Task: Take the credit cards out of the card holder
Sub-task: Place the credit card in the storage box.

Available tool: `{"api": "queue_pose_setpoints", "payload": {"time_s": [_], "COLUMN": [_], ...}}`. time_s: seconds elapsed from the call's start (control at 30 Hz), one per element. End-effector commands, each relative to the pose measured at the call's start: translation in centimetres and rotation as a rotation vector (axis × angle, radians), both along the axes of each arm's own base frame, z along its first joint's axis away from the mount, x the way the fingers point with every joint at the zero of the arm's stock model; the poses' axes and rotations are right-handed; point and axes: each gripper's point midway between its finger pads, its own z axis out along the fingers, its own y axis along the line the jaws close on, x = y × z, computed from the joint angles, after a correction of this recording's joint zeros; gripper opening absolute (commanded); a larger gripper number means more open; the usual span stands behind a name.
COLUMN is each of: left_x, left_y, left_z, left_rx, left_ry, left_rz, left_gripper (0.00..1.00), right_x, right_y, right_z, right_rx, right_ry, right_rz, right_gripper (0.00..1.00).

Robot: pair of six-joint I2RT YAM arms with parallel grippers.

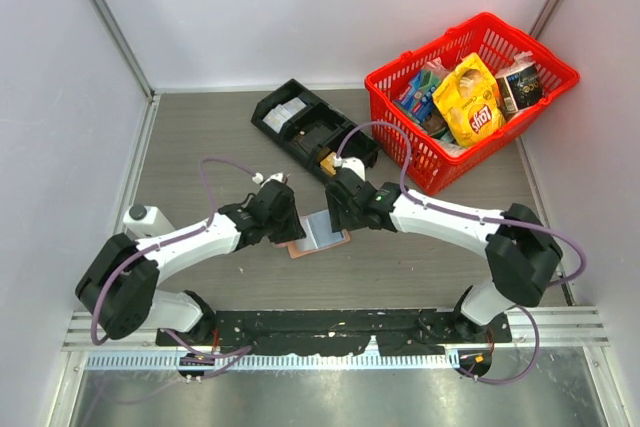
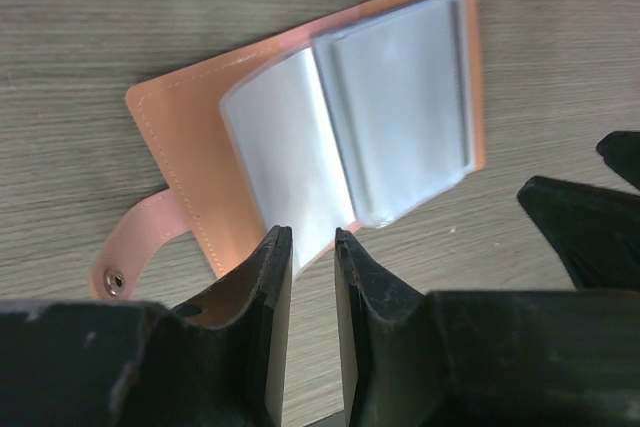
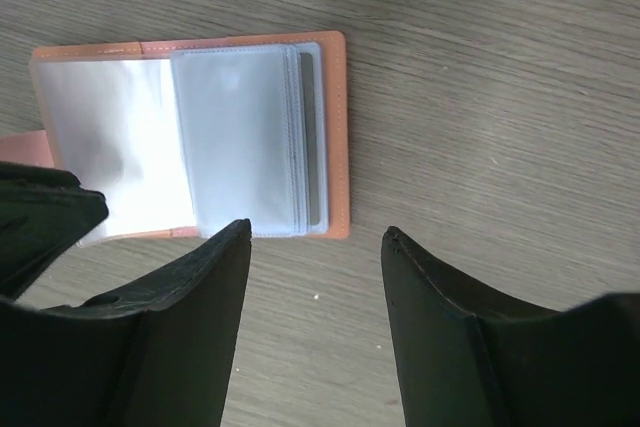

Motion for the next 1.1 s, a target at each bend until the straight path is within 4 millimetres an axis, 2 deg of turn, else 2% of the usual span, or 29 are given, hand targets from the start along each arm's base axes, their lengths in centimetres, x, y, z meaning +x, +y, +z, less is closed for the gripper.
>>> {"api": "queue_pose_setpoints", "payload": {"time_s": [0.0, 0.1, 0.37, 0.73, 0.9, 1.07], "left_x": [0.0, -0.5, -1.7, -2.4, -2.4, -2.6], "left_y": [0.0, 0.5, 1.6, 2.2, 2.2, 2.2], "left_z": [-1.7, -2.7, -4.6, -5.4, -5.3, -5.6], "left_rx": [-0.005, 0.006, 0.036, 0.038, 0.034, 0.032], "left_ry": [0.009, 0.031, 0.076, 0.100, 0.097, 0.103], "left_rz": [0.020, 0.040, 0.066, 0.082, 0.085, 0.085], "left_gripper": [0.26, 0.24, 0.22, 0.20, 0.20, 0.19], "right_x": [1.3, 1.2, 1.1, 1.0, 1.5, 1.6], "right_y": [2.6, 3.3, 4.0, 4.3, 3.8, 3.8], "right_z": [-0.5, -2.3, -4.3, -4.0, -2.9, -2.3], "right_rx": [0.081, 0.075, 0.068, 0.079, 0.082, 0.096], "right_ry": [-0.022, 0.014, 0.054, 0.058, 0.022, 0.004], "right_rz": [-0.006, 0.006, 0.018, 0.030, 0.004, 0.002], "right_gripper": [0.59, 0.57, 0.54, 0.50, 0.57, 0.58]}}
